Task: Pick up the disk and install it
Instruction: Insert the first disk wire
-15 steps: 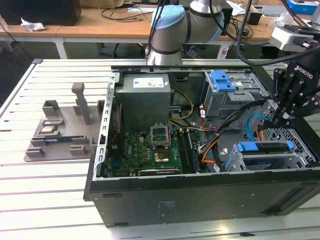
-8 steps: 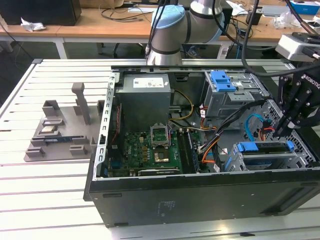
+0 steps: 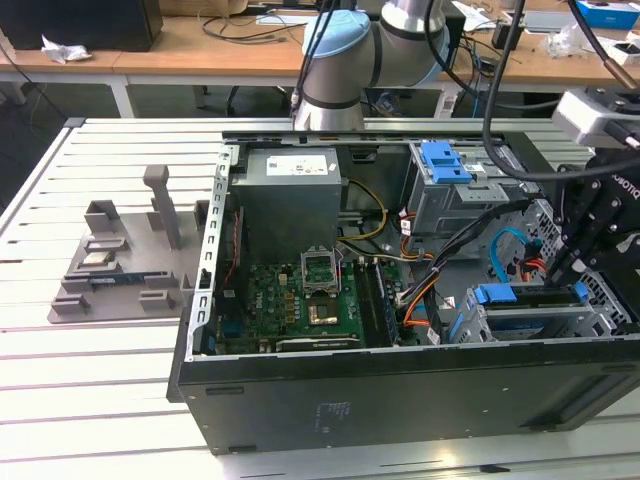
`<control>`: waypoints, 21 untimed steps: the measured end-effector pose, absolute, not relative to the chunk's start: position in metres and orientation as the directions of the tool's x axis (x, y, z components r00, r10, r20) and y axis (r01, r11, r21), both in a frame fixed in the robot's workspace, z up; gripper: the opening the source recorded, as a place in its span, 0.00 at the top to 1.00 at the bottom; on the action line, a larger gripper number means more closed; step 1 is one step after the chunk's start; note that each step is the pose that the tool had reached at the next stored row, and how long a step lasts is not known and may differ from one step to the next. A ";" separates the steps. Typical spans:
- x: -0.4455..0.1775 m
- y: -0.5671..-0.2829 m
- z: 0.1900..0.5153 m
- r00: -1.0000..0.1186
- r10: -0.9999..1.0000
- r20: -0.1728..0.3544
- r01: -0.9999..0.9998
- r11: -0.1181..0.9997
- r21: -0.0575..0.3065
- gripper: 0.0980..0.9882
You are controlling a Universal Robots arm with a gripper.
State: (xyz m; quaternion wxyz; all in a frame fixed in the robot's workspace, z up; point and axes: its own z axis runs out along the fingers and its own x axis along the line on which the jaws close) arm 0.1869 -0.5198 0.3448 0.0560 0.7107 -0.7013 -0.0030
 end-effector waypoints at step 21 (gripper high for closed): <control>0.184 -0.522 0.335 0.016 -0.998 0.060 -0.996 -0.011 0.084 0.93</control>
